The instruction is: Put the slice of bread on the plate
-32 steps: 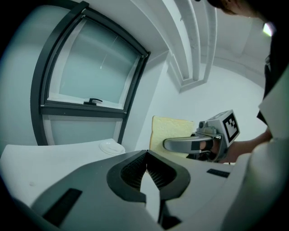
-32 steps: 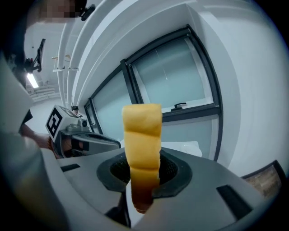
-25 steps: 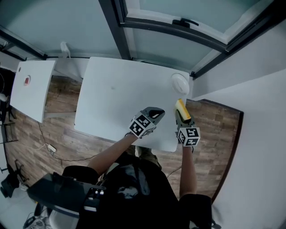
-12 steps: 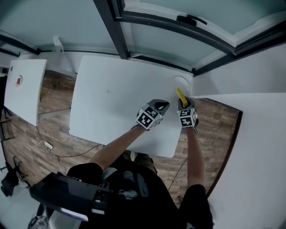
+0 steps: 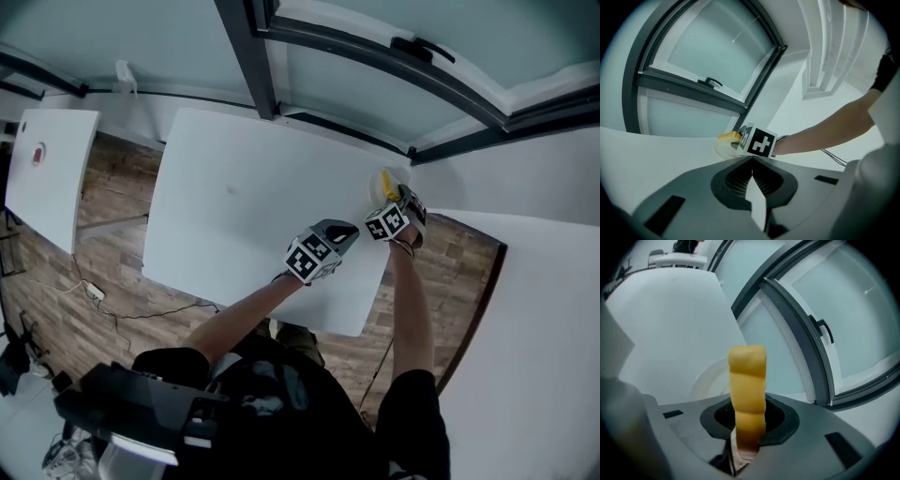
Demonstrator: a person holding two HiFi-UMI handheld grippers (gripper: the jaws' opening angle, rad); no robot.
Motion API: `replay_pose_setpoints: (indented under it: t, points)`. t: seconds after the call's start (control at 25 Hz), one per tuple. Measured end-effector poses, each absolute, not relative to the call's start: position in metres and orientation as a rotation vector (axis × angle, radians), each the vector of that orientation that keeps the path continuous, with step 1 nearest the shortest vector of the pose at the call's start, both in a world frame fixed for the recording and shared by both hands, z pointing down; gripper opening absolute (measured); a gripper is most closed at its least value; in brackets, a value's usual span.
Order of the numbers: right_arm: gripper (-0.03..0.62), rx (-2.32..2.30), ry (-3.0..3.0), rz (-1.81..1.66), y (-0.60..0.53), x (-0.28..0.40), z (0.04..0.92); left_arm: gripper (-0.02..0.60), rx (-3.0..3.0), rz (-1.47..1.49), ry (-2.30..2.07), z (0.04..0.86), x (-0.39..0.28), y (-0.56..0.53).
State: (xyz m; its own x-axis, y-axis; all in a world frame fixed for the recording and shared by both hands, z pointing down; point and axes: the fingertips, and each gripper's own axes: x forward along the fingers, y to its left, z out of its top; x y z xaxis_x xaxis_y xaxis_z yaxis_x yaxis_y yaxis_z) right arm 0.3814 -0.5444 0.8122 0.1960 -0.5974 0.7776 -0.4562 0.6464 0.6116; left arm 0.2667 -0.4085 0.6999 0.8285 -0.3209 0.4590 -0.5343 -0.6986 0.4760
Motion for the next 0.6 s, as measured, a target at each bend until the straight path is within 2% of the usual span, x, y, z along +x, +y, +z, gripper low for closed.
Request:
replay_pose_setpoints:
  t: [0.2, 0.4, 0.48, 0.52, 0.6]
  points:
    - [0.098, 0.867, -1.440, -0.122, -0.541, 0.368, 0.812, 0.005, 2.381, 0.437, -0.606, 0.693, 0.260, -0.398]
    - [0.142, 0.719, -1.530, -0.059, -0.523, 0.362, 0.827, 0.005, 2.363, 0.505, -0.490, 0.697, 0.260, -0.376]
    - [0.270, 0.687, -1.580, 0.068, -0.514, 0.362, 0.831, 0.005, 2.353, 0.531, -0.452, 0.700, 0.259, -0.365]
    - [0.312, 0.677, -1.604, 0.135, -0.509, 0.362, 0.833, 0.005, 2.344, 0.535, -0.444, 0.701, 0.258, -0.361]
    - [0.350, 0.652, -1.643, 0.222, -0.500, 0.361, 0.832, 0.005, 2.328, 0.532, -0.437, 0.700, 0.257, -0.356]
